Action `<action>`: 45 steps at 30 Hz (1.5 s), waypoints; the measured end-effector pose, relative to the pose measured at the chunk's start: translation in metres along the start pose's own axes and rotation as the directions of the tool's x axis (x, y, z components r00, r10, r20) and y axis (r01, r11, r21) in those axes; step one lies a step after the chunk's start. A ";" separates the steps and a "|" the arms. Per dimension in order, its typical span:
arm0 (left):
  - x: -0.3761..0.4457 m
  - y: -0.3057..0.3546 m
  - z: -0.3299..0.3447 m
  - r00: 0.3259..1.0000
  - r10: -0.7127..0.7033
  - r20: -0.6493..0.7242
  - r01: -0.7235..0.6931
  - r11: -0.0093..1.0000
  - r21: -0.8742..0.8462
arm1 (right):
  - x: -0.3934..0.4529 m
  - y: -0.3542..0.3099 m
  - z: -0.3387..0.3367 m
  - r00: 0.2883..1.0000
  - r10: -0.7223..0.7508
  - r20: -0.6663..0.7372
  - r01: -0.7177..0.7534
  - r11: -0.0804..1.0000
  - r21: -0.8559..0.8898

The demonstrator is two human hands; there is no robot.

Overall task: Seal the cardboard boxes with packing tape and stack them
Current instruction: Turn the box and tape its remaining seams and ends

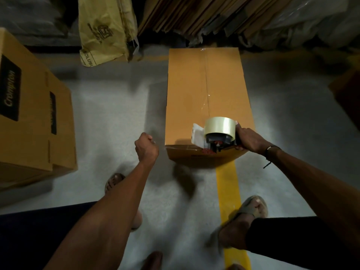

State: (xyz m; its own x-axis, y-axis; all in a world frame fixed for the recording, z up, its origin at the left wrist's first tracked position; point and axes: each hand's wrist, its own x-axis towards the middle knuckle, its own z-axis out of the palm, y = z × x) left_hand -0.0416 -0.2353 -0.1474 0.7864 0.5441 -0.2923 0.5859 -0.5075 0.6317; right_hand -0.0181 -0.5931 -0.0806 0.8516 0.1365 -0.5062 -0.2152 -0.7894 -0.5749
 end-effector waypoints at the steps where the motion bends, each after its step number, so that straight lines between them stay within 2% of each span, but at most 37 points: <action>1: -0.003 0.007 0.002 1.000 -0.001 -0.006 0.001 1.000 -0.024 | 0.000 0.000 0.000 1.000 -0.008 0.002 0.008 1.000 0.002; 6: -0.025 0.033 0.022 0.994 -0.022 0.106 0.024 0.999 -0.021 | 0.003 0.002 0.002 1.000 -0.028 -0.002 0.028 0.998 -0.049; 10: -0.032 0.030 0.036 0.998 -0.027 0.048 0.029 0.999 -0.027 | 0.006 0.005 0.004 0.999 -0.038 -0.007 0.037 0.987 -0.156; 18: -0.040 0.028 0.041 0.998 -0.053 -0.032 0.050 0.994 -0.101 | 0.017 0.009 0.009 0.980 -0.155 -0.128 0.098 0.923 -0.372; 23: -0.037 0.027 0.041 0.998 -0.050 -0.039 0.046 0.994 -0.102 | 0.018 0.013 0.005 0.976 -0.165 -0.140 0.103 0.924 -0.368; 30: -0.035 0.022 0.044 0.998 -0.025 -0.051 0.020 0.995 -0.096 | 0.012 0.057 -0.036 0.978 -0.134 -0.161 0.054 0.904 -0.424; 35: -0.034 0.020 0.045 0.999 -0.007 -0.052 0.003 0.997 -0.074 | 0.007 0.096 -0.073 0.977 -0.119 -0.176 0.050 0.934 -0.355; 38: -0.042 0.029 0.040 0.999 -0.009 -0.041 0.010 1.000 0.019 | 0.009 0.104 -0.081 0.981 -0.105 -0.165 0.040 0.934 -0.355; 39: -0.046 0.034 0.039 0.998 0.014 -0.064 -0.009 0.996 0.090 | 0.010 0.104 -0.082 0.984 -0.098 -0.151 0.037 0.932 -0.361; 41: -0.052 0.045 0.043 0.982 0.153 -0.113 -0.134 0.978 0.160 | 0.014 0.106 -0.085 0.986 -0.114 -0.118 0.063 0.927 -0.370; 43: -0.063 0.067 0.057 0.938 0.343 -0.055 -0.340 0.939 0.060 | 0.015 0.106 -0.087 0.987 -0.125 -0.101 0.078 0.922 -0.378; 45: -0.079 0.097 0.081 0.896 0.433 0.099 -0.424 0.900 -0.097 | 0.014 0.108 -0.085 0.986 -0.129 -0.109 0.075 0.914 -0.400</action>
State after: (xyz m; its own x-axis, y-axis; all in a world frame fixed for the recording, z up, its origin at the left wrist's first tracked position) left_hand -0.0310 -0.3817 -0.1212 0.9777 0.2015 -0.0599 0.1751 -0.6228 0.7625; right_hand 0.0116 -0.7273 -0.0949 0.9190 0.1712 -0.3552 0.0585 -0.9501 -0.3065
